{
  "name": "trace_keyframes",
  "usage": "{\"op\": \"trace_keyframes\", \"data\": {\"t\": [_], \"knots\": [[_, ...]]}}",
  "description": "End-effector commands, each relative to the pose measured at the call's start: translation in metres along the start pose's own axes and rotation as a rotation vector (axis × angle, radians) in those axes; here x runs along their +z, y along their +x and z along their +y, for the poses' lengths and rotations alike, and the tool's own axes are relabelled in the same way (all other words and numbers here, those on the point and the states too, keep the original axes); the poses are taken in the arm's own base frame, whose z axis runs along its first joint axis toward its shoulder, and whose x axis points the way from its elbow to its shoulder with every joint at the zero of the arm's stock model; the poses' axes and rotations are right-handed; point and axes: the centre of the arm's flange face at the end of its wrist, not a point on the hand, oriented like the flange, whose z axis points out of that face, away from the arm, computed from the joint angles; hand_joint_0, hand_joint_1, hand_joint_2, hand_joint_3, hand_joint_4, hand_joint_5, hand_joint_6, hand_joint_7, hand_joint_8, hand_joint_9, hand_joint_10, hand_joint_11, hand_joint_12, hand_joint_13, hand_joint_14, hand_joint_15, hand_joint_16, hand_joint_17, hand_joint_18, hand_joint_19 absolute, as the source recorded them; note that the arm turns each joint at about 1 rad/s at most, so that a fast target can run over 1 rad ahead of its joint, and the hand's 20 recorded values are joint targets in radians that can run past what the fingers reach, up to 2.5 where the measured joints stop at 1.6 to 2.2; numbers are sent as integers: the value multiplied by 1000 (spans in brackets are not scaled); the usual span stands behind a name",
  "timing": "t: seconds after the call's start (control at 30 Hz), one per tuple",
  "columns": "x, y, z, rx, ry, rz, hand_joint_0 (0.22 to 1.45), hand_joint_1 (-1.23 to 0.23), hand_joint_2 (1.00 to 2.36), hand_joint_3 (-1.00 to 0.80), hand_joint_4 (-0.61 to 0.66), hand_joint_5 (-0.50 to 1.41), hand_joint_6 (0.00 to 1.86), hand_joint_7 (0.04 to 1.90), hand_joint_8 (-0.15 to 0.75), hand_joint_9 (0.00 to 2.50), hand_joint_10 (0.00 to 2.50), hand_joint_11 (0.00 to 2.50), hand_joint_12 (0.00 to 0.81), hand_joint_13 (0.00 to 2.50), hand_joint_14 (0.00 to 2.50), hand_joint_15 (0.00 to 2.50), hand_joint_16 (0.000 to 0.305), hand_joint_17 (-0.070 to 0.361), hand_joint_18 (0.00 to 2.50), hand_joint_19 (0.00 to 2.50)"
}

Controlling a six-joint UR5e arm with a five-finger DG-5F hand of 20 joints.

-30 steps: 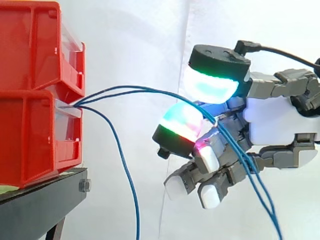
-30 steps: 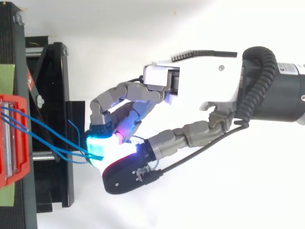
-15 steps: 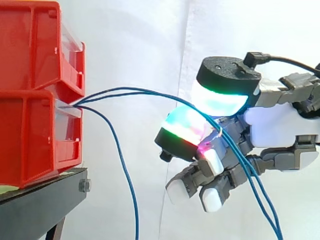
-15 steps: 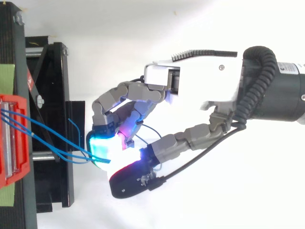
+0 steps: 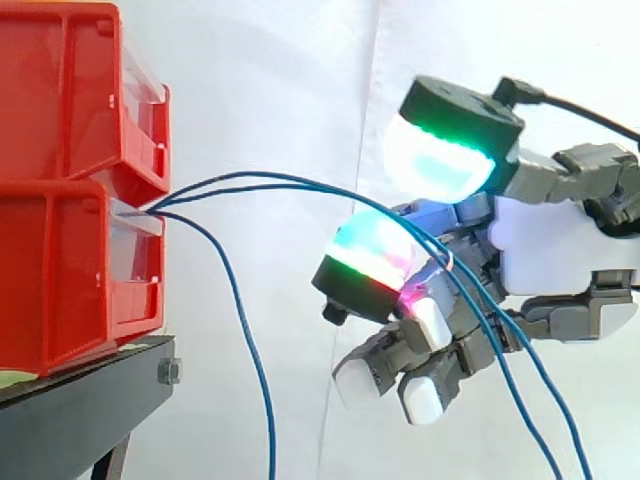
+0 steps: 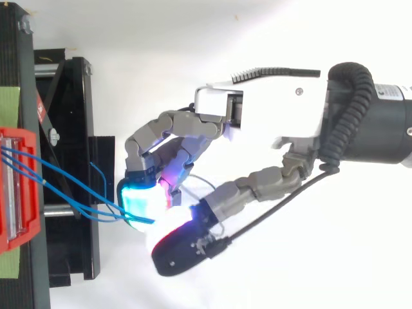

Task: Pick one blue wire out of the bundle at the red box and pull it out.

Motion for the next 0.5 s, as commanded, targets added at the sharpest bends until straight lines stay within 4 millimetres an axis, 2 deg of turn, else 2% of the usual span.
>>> {"op": "trace_keyframes", "data": {"t": [0.0, 0.07, 0.1, 0.27, 0.33, 0.47], "knots": [[0, -1, 1, 0, -3, 9, 523, -528, 1000, -500, 211, -114, 836, 1165, 381, 1019, 17, 611, 464, 684, 12, 349, 61, 138, 714, 502], [0, -1, 0, 0, -3, 14, 541, -542, 1004, -448, 206, -114, 836, 1187, 380, 1028, 18, 633, 459, 689, 12, 352, 60, 135, 703, 517], [0, 0, -1, -1, 0, 18, 564, -613, 1009, -382, 216, -116, 836, 1239, 380, 1028, 18, 637, 457, 683, 13, 353, 59, 133, 694, 516], [-4, 0, -3, -6, 26, 36, 574, -728, 1015, -281, 232, -145, 880, 1187, 378, 991, 19, 699, 463, 683, 12, 359, 59, 134, 699, 505], [-4, 0, -3, -6, 26, 36, 585, -759, 1015, -264, 238, -149, 886, 1192, 378, 985, 19, 699, 462, 682, 14, 359, 59, 133, 702, 496], [-4, 0, -3, -6, 28, 35, 637, -845, 1016, -270, 163, -171, 909, 1140, 368, 917, 20, 715, 464, 681, 12, 350, 59, 134, 713, 462]]}}
